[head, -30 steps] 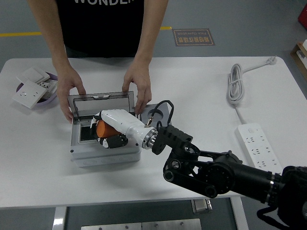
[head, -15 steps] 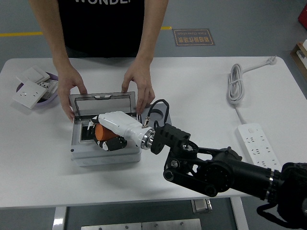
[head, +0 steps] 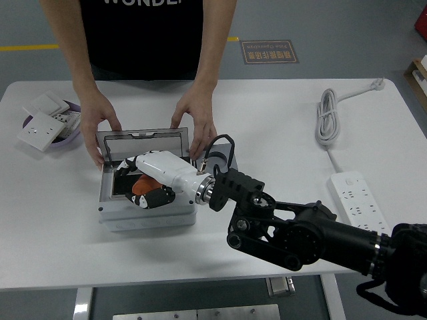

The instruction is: Pick up the cylinder from the cube,place it in the box,flap close box

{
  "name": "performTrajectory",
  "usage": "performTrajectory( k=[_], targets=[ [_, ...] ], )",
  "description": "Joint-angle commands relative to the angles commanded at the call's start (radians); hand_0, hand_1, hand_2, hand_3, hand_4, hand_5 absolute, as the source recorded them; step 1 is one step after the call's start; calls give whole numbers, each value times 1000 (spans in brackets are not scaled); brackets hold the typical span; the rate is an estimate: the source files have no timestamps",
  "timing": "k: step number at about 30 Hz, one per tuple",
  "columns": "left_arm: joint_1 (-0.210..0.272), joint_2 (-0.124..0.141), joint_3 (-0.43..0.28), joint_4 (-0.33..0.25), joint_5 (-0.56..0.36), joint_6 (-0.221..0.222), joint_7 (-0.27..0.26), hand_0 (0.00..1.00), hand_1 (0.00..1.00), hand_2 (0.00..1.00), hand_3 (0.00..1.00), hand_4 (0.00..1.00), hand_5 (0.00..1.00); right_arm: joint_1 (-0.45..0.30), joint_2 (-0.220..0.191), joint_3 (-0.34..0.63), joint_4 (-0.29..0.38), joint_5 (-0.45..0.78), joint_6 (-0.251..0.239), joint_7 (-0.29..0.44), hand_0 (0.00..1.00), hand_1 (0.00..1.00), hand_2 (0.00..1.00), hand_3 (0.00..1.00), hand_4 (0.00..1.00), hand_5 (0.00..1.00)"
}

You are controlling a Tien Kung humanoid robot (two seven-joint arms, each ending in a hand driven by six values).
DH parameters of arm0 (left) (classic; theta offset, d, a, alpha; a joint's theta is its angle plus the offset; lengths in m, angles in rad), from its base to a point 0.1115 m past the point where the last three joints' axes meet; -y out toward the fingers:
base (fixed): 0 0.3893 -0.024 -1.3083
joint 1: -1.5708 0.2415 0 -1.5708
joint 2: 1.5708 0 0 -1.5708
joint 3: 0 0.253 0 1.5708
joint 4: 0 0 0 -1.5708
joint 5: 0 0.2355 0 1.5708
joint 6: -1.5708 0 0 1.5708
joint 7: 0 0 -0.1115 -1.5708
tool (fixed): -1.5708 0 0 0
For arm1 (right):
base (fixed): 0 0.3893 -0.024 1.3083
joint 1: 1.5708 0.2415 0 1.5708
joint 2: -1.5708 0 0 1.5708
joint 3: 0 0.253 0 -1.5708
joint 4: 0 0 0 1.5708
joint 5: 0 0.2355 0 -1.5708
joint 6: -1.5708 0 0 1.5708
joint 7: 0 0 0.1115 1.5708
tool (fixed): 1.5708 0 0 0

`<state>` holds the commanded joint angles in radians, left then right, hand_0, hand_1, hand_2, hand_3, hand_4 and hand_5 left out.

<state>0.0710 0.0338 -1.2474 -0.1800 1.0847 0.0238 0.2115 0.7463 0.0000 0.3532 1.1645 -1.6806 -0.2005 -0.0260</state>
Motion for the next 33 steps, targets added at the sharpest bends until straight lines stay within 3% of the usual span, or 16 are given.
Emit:
performTrajectory(
  k=[7, 8, 18, 25, 31, 33],
  targets=[
    [2, -2, 6, 0, -5, 0, -2, 923, 852, 854, 951, 2, 2, -12, 0, 28, 41, 102, -3, 29, 862, 732, 745, 748, 668, 180],
    [2, -3, 6, 0, -5, 0, -2, 923, 852, 854, 951, 2, 2, -13, 0, 37, 53, 119, -1, 33, 867, 732, 742, 765, 731, 229],
    [1, -4, 4, 0, -1, 0, -4, 923, 852, 854, 951, 2, 2, 8, 0, 143, 149, 202, 10, 51, 862, 728, 737, 756, 738, 232],
    [1, -2, 3, 0, 2, 0, -3, 923, 852, 854, 951, 2, 2, 47, 0, 159, 94, 213, 29, 42, 860, 721, 731, 736, 732, 239],
    [-1, -1, 3, 0, 4, -1, -2, 923, 852, 854, 951, 2, 2, 89, 0, 143, 2, 227, 36, 45, 855, 721, 728, 727, 731, 242],
    [-1, -1, 3, 0, 6, -1, -1, 923, 852, 854, 951, 2, 2, 102, 0, 141, -29, 234, 37, 48, 853, 721, 730, 741, 770, 283]
  ],
)
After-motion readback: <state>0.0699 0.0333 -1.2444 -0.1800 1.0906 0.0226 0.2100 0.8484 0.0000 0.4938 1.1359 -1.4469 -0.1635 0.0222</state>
